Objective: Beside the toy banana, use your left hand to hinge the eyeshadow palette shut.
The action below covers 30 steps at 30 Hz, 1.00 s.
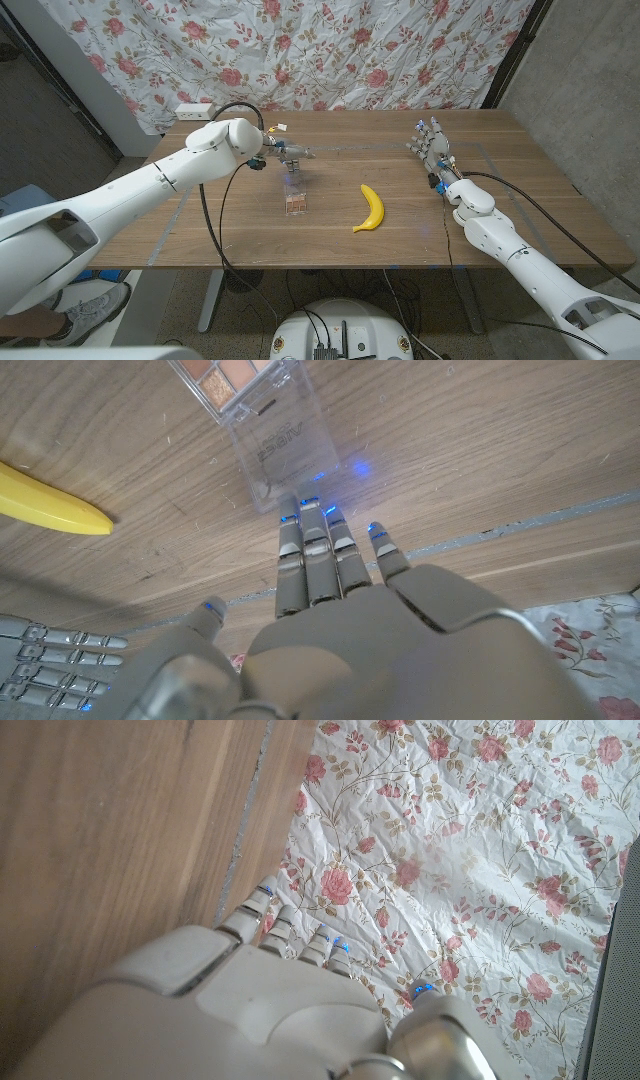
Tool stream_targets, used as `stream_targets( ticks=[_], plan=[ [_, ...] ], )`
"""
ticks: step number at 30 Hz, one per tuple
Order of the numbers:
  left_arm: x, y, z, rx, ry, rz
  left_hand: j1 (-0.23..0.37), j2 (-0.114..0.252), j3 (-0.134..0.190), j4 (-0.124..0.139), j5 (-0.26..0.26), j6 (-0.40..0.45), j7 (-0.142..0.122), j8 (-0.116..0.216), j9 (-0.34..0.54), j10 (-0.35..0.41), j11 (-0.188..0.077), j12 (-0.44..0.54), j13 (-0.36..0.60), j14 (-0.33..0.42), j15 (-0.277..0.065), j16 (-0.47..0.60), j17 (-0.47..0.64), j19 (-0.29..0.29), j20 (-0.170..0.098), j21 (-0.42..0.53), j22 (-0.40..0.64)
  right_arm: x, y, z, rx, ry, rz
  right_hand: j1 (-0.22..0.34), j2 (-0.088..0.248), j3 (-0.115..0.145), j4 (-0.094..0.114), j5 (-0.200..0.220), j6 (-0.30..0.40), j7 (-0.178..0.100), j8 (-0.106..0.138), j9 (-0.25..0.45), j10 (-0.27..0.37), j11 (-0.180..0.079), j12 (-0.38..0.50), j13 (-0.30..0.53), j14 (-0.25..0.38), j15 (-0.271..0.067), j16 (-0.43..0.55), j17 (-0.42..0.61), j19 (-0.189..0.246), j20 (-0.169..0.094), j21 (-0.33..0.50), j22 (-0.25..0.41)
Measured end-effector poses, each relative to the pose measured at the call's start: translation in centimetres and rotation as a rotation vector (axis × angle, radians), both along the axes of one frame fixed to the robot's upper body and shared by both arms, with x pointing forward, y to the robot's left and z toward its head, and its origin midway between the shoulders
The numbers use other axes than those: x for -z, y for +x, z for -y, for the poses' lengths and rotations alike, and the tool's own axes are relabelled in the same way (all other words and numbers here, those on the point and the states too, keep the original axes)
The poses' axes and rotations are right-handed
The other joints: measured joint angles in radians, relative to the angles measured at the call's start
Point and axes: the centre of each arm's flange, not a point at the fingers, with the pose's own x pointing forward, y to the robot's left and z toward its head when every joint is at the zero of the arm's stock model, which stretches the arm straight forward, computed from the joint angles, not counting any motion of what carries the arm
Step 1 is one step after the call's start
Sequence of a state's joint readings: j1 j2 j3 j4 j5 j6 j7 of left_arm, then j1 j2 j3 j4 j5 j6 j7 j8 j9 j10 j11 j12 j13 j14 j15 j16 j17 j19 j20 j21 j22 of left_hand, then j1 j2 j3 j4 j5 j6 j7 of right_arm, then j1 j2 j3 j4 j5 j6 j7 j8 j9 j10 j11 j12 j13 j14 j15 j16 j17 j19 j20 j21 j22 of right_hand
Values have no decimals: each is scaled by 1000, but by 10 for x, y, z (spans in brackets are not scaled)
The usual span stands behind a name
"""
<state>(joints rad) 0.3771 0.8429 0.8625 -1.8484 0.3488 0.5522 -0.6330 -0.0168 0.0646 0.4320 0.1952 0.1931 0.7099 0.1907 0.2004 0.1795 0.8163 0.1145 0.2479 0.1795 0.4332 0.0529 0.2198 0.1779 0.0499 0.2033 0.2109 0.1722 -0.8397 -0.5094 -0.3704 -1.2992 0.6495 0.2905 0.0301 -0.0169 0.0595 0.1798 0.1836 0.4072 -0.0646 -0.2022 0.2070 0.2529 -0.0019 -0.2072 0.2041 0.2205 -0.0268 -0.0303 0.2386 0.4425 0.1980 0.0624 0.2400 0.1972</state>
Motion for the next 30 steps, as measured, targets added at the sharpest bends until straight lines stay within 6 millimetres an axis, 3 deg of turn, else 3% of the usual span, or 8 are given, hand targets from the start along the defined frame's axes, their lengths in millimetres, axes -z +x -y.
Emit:
stream_targets(
  ticks=[9, 30],
  plan=[
    [-2, -1, 0, -3, 4, 10, 0, 0, 7, -1, 0, 61, 7, 8, 0, 40, -11, 4, 0, 40, -19, 0, 2, 37, -1, 0, 0, 0, 0, 0, 0, 0, 0, 0, 0, 0, 0, 0, 0, 0, 0, 0, 0, 0, 0, 0, 0, 0, 0, 0, 0, 0, 0, 0],
    [-5, -3, -2, -10, 9, 22, 0, 0, 23, -2, 0, 113, 17, 16, 0, 90, -33, 8, 1, 94, -40, 0, 1, 62, -17, 0, 0, 0, 0, 0, 0, 0, 0, 0, 0, 0, 0, 0, 0, 0, 0, 0, 0, 0, 0, 0, 0, 0, 0, 0, 0, 0, 0, 0]
  ],
)
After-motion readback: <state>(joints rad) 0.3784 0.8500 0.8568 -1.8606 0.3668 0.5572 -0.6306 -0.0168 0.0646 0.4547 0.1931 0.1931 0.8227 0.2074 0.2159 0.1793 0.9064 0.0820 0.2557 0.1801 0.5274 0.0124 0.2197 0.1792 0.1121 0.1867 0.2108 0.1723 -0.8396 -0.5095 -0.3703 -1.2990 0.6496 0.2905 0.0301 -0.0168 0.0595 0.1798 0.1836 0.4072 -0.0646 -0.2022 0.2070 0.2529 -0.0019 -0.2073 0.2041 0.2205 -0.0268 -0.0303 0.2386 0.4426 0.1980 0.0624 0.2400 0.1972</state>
